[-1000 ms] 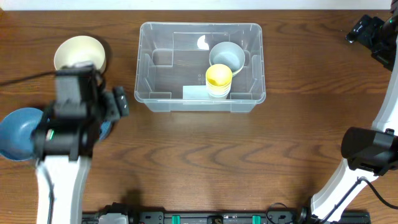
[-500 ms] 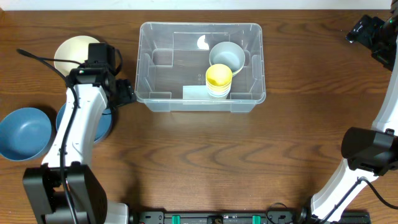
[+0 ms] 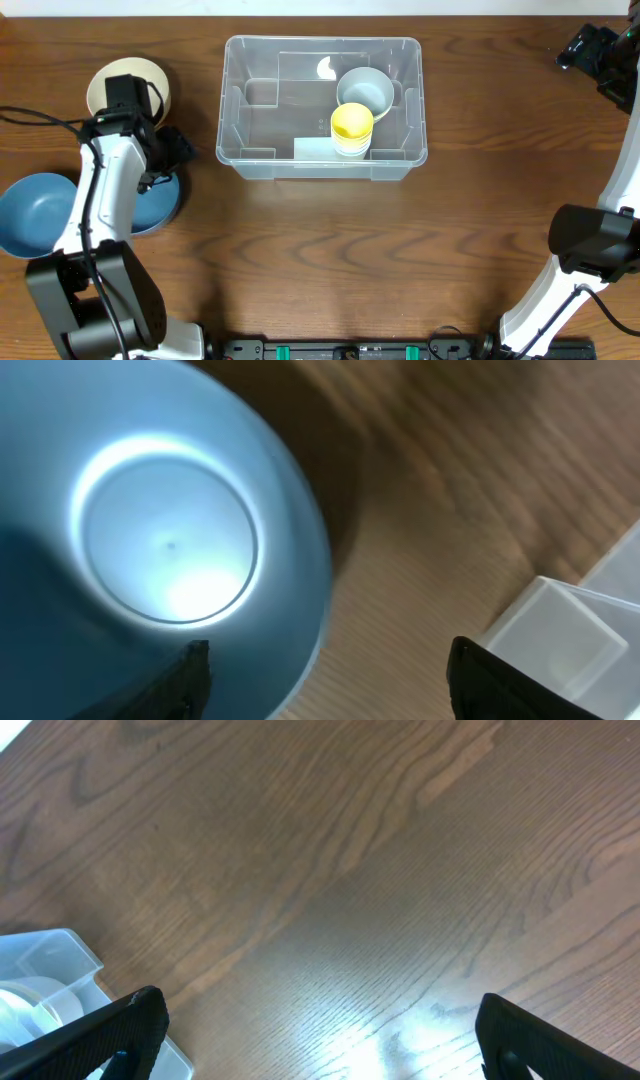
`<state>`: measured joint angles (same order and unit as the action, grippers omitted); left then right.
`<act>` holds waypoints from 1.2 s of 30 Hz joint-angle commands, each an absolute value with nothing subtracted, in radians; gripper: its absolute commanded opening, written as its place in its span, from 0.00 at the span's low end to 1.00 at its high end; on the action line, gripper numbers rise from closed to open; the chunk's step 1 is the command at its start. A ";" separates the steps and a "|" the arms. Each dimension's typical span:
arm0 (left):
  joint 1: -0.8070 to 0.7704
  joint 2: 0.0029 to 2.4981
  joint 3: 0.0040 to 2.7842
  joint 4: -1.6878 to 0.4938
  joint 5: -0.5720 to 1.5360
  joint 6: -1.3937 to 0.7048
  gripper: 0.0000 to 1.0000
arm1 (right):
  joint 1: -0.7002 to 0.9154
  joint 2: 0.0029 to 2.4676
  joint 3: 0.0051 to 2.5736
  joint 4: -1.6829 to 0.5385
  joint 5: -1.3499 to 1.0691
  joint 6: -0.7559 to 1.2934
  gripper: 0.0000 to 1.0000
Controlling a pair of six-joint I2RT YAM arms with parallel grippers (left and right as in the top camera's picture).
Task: Pack container
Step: 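Move the left gripper to the front blue bowl, then grasp the blue bowl rim with the left gripper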
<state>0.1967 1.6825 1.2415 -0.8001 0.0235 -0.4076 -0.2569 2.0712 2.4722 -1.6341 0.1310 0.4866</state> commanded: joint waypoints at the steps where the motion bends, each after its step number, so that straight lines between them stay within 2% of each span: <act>1: 0.208 1.727 1.227 -0.790 0.046 -0.405 0.76 | -0.263 2.070 2.477 -1.635 0.138 0.485 0.99; 3: 0.207 1.750 1.227 -0.780 0.046 -0.397 0.75 | -0.263 2.070 2.477 -1.635 0.138 0.485 0.99; 6: 0.207 1.792 1.227 -0.768 0.046 -0.398 0.68 | -0.263 2.070 2.477 -1.635 0.138 0.485 0.99; 10: 0.207 1.832 1.227 -0.755 0.046 -0.398 0.52 | -0.263 2.070 2.477 -1.635 0.138 0.485 0.99; 11: 0.207 1.837 1.227 -0.753 0.046 -0.398 0.46 | -0.263 2.070 2.477 -1.635 0.138 0.485 0.99; 12: 0.207 1.841 1.227 -0.752 0.046 -0.398 0.36 | -0.263 2.070 2.477 -1.635 0.138 0.485 0.99; 13: 0.208 1.841 1.227 -0.749 0.046 -0.398 0.24 | -0.263 2.070 2.477 -1.635 0.138 0.485 0.99; 14: 0.208 1.840 1.227 -0.747 0.045 -0.398 0.07 | -0.263 2.070 2.477 -1.635 0.138 0.485 0.99; 27: 0.207 1.793 1.247 -0.805 0.055 -0.397 0.06 | -0.263 2.070 2.477 -1.635 0.138 0.485 0.99; 36: 0.204 1.476 1.282 -0.942 0.187 -0.315 0.06 | -0.263 2.070 2.477 -1.635 0.138 0.485 0.99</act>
